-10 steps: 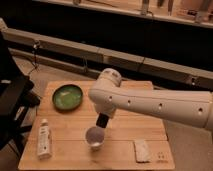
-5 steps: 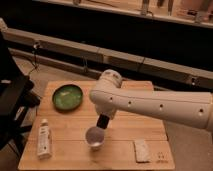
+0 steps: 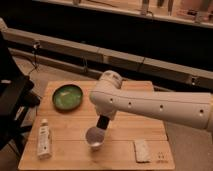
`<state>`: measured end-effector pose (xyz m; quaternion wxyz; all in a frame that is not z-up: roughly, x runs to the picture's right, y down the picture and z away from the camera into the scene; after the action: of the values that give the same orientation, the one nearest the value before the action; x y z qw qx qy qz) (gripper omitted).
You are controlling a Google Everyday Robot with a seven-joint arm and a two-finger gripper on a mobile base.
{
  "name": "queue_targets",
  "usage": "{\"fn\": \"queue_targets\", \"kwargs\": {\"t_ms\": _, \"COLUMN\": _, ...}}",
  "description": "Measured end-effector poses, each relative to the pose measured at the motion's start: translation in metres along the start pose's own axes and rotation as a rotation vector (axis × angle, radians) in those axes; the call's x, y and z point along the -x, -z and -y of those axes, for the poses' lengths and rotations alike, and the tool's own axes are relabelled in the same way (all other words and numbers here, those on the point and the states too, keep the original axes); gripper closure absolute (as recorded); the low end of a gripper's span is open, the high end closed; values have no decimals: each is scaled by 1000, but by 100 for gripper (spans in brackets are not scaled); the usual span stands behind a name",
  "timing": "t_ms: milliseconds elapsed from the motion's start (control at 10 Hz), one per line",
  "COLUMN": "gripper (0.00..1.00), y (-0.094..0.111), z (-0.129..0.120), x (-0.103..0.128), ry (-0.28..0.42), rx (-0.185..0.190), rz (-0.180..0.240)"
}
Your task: Place the eraser in the ceramic cup
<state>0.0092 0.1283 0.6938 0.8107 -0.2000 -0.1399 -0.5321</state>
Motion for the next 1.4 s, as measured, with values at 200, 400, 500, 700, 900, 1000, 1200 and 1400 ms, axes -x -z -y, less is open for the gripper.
{"fn": "queue_targets", "kwargs": {"t_ms": 200, "gripper": 82, "y": 2, "z": 2, "x": 6, "ry": 7, "rx": 5, "rz": -2}}
{"fn": "queue_targets", "kwargs": {"t_ms": 400, "gripper": 82, "y": 2, "z": 3, "x": 11, "ry": 8, "rx": 9, "rz": 3}}
{"fn": "queue_targets", "kwargs": {"t_ms": 500, "gripper": 82, "y": 1, "z": 3, "x": 13, "ry": 8, "rx": 9, "rz": 10}}
{"fn": "queue_targets", "kwargs": {"t_ms": 700, "gripper": 82, "y": 0, "z": 4, "x": 20, "ry": 7, "rx": -1, "rz": 30}}
{"fn": "queue_targets", "kwargs": {"t_ms": 900, "gripper": 82, "y": 0, "z": 8, "x": 33, "ry": 17, "rx": -29, "rz": 52}}
{"fn": "queue_targets", "kwargs": {"t_ms": 1000, "gripper": 82, "y": -1, "z": 10, "x": 39, "ry": 20, "rx": -38, "rz": 62}}
{"fn": "queue_targets", "kwargs": {"t_ms": 1200, "gripper": 82, "y": -1, "z": 16, "x": 59, "ry": 35, "rx": -67, "rz": 88}}
{"fn": "queue_targets", "kwargs": {"t_ms": 1400, "gripper": 82, "y": -2, "z": 20, "x": 73, "ry": 38, "rx": -84, "rz": 113}}
